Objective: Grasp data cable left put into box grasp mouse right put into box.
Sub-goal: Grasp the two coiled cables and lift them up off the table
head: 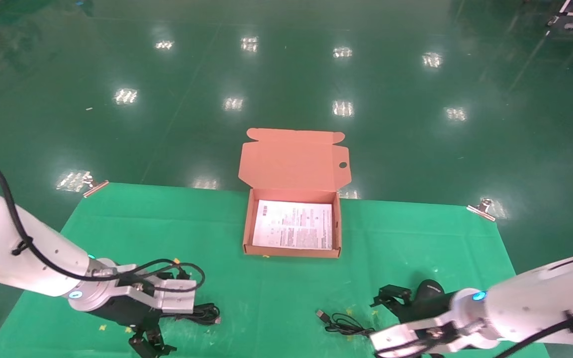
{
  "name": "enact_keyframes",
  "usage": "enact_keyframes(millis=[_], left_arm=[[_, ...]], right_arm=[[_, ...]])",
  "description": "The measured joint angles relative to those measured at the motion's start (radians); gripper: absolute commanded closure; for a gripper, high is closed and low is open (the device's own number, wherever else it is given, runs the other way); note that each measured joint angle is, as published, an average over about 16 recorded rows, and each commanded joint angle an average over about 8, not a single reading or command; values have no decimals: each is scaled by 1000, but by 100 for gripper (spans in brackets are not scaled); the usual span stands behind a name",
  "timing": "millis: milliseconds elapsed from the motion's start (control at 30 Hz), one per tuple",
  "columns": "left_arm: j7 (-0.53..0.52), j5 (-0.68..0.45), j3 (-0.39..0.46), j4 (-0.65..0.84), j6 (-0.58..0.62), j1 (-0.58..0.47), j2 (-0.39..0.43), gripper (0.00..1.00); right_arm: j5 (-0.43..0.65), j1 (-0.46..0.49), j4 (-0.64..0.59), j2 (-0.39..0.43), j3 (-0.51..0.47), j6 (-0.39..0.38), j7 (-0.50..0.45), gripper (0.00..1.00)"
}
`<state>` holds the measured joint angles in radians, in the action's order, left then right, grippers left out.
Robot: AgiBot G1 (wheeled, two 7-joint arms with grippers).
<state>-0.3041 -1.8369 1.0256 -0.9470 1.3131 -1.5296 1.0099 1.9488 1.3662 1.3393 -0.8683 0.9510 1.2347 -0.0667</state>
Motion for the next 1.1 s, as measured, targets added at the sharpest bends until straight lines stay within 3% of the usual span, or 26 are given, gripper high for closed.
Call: enact_keyframes(millis=[300,633,700,733,933,967,1000,1100], left_arm=[[84,26,-18,281,-68,-7,81,0],[197,56,-36,527,-116,-28,151,0],[219,59,-38,565,-124,-32,162,10],[228,59,-39,582,-128,-33,167,22],[267,62,-40,652,-144,-38,187,95],[271,62,-40,659,-146,-39,189,100],[274,62,-40,664,-147,-39,190,100],[279,62,-40,673,-149,-40,193,100]], right_arm=[[80,-38,-58,-74,16,-55,-121,0],[131,-42,-185,-152,32,-104,-134,0],[139,-42,-211,-165,35,-114,-130,1],[142,-42,-222,-170,37,-119,-127,9],[156,-42,-272,-192,41,-140,-117,84],[157,-42,-276,-194,41,-143,-116,96],[158,-42,-280,-196,42,-144,-116,100],[159,-42,-285,-198,42,-148,-114,100]])
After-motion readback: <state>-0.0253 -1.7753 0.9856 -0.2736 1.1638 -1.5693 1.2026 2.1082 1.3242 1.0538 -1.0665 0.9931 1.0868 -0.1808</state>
